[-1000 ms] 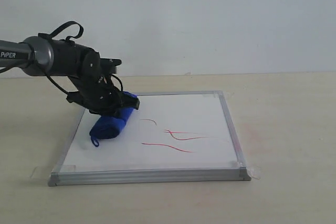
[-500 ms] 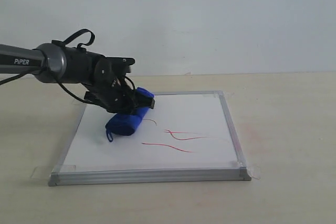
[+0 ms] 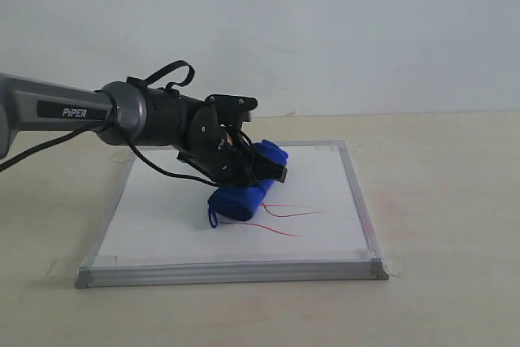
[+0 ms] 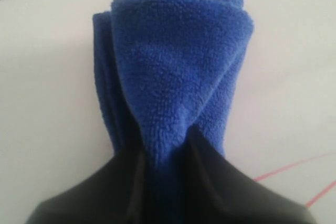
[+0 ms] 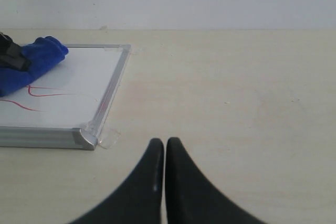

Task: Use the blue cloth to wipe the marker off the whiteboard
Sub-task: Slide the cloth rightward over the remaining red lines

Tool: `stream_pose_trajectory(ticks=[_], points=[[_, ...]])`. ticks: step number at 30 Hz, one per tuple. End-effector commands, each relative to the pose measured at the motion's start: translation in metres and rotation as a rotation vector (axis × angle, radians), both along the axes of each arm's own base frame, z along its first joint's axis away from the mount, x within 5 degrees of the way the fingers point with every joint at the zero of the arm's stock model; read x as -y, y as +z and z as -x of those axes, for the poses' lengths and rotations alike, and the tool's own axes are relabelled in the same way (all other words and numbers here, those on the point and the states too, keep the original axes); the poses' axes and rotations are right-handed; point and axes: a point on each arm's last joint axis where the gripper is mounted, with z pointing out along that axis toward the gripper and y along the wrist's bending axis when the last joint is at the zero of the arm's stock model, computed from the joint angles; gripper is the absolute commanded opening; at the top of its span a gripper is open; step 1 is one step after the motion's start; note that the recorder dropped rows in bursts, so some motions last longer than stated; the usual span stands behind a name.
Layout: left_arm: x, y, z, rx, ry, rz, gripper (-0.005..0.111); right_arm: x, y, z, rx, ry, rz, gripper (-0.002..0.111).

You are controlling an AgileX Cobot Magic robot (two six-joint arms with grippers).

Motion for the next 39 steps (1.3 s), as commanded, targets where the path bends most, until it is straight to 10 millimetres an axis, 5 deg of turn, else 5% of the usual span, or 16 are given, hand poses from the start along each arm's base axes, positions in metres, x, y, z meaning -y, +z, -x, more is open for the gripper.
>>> stream_pose_trajectory(ticks=[1, 11, 15, 18, 32, 39], points=[[-0.002, -0.008, 0.002, -0.02, -0.013, -0.03, 0.004, 0.0, 0.001, 0.0, 0.01, 0.003, 0.004, 0.001], [-0.081, -0.014, -0.012, -0.126, 0.116, -0.145, 0.004, 0.0, 0.001, 0.0, 0.01, 0.003, 0.004, 0.001], [-0.09, -0.015, -0.012, -0.138, 0.125, -0.153, 0.004, 0.0, 0.001, 0.0, 0.01, 0.003, 0.004, 0.001], [-0.079, -0.015, -0.01, -0.156, 0.138, -0.104, 0.004, 0.0, 0.001, 0.0, 0.01, 0.003, 0.004, 0.001], [0.039, -0.015, 0.036, -0.213, -0.129, 0.0, 0.004, 0.0, 0.001, 0.0, 0.01, 0.003, 0.004, 0.001], [0.033, -0.016, 0.035, -0.219, -0.155, -0.05, 0.004, 0.0, 0.001, 0.0, 0.01, 0.003, 0.004, 0.001]])
